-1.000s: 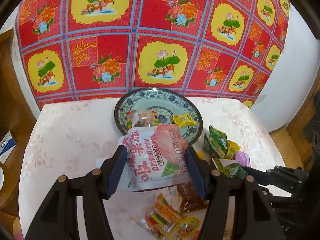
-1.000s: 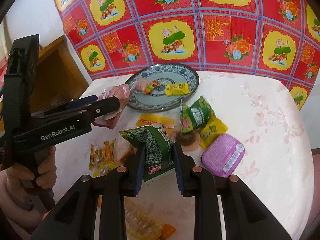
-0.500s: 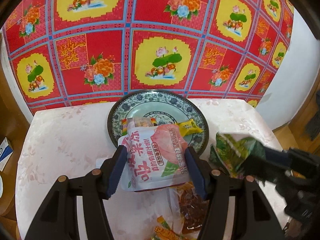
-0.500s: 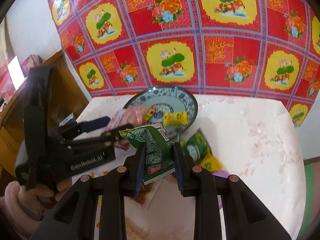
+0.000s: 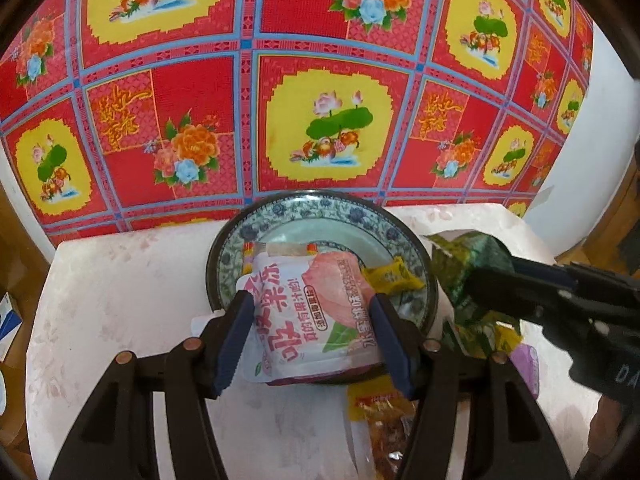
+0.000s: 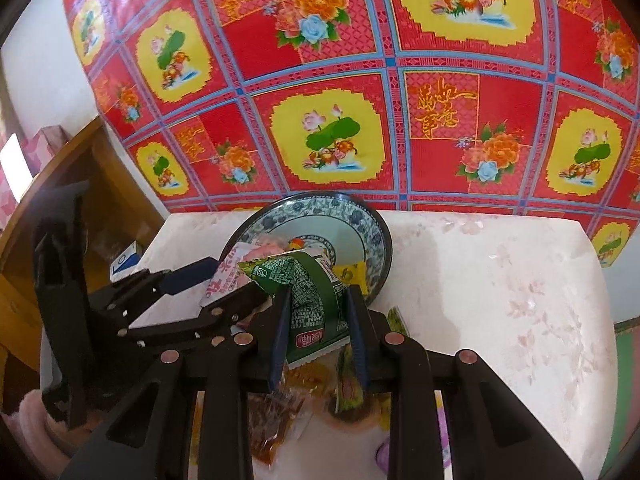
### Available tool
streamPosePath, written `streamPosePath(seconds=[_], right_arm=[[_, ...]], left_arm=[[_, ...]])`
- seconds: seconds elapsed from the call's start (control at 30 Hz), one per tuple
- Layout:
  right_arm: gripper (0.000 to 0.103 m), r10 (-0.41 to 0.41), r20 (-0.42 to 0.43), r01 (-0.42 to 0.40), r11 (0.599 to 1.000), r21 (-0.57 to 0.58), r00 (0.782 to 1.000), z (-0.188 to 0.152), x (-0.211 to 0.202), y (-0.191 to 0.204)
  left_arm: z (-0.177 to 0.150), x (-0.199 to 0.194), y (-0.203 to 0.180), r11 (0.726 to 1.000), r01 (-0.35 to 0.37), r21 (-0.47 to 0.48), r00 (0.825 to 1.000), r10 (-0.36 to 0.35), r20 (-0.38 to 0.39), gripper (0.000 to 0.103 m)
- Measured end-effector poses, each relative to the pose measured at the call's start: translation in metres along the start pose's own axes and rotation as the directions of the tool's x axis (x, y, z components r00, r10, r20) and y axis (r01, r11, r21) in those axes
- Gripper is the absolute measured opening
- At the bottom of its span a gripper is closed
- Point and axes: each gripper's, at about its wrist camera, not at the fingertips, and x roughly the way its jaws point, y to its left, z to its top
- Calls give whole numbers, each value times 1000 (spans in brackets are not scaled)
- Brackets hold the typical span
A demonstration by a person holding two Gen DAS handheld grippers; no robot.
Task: Organize snacks
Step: 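Lower the pink pouch onto the plate while the right gripper places the green snack beside it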
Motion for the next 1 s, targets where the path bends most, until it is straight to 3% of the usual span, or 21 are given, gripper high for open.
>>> streamPosePath(seconds=[0.53, 1.0], right_arm=[[28, -6, -41, 7, 999, 34, 999, 22, 40, -15], [29, 1, -86, 2, 1000, 30, 996, 34, 73, -16]], left_arm=[[8, 22, -8, 998, -55, 37, 998, 53, 41, 64], [14, 34, -4, 998, -50, 24, 999, 49, 19, 70]])
